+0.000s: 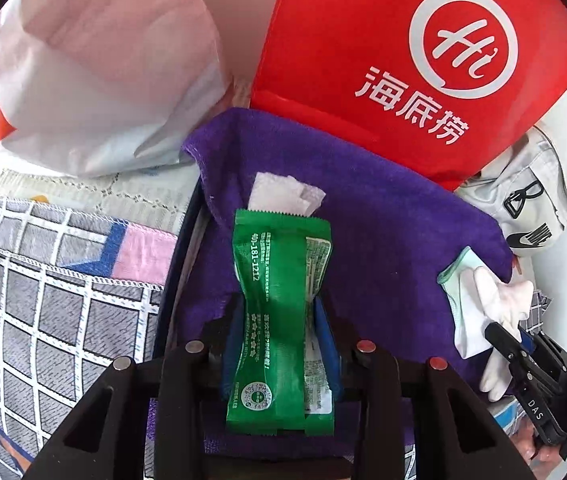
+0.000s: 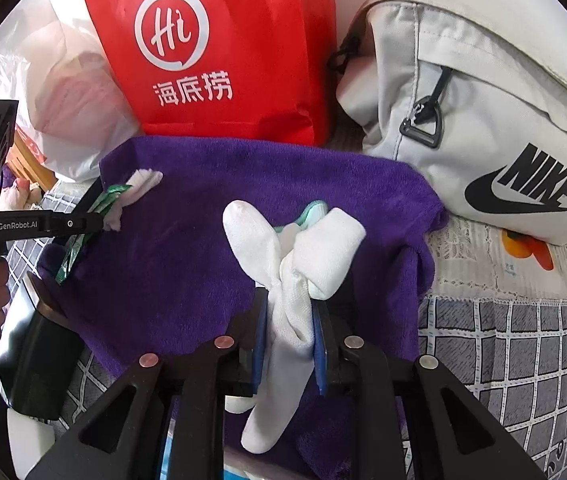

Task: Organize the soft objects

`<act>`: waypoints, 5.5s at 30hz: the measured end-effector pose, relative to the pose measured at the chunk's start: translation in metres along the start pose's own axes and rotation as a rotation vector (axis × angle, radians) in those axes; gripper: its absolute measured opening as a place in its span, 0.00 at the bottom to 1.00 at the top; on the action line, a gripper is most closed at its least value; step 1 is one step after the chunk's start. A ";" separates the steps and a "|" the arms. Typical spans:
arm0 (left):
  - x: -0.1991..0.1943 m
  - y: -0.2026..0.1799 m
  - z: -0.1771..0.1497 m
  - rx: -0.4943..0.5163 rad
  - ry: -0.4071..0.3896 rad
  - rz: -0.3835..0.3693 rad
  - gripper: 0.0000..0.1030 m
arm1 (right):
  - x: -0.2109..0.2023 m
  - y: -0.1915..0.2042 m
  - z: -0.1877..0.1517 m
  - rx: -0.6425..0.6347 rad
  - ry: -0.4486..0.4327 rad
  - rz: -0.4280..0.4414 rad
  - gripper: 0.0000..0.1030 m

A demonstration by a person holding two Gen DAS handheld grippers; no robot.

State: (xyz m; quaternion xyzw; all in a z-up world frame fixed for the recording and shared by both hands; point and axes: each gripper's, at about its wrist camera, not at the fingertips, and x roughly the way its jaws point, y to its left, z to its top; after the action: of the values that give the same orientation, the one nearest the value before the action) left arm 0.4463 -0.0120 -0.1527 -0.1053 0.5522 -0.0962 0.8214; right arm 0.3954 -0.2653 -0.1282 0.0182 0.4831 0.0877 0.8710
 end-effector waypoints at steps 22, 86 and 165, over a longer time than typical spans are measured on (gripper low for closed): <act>-0.052 -0.003 -0.024 -0.036 -0.064 -0.008 0.50 | -0.060 -0.006 -0.017 0.085 -0.112 -0.018 0.63; -0.142 0.082 -0.287 -0.068 -0.052 -0.074 0.50 | -0.110 0.184 -0.234 -0.444 -0.108 -0.008 0.07; -0.233 0.039 -0.242 0.000 -0.263 -0.038 0.25 | -0.234 0.078 -0.220 0.015 -0.225 -0.025 0.02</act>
State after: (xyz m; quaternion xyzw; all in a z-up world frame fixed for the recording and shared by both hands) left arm 0.1365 0.0736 -0.0457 -0.1273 0.4378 -0.0974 0.8847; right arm 0.0778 -0.2404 -0.0402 0.0285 0.3830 0.0708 0.9206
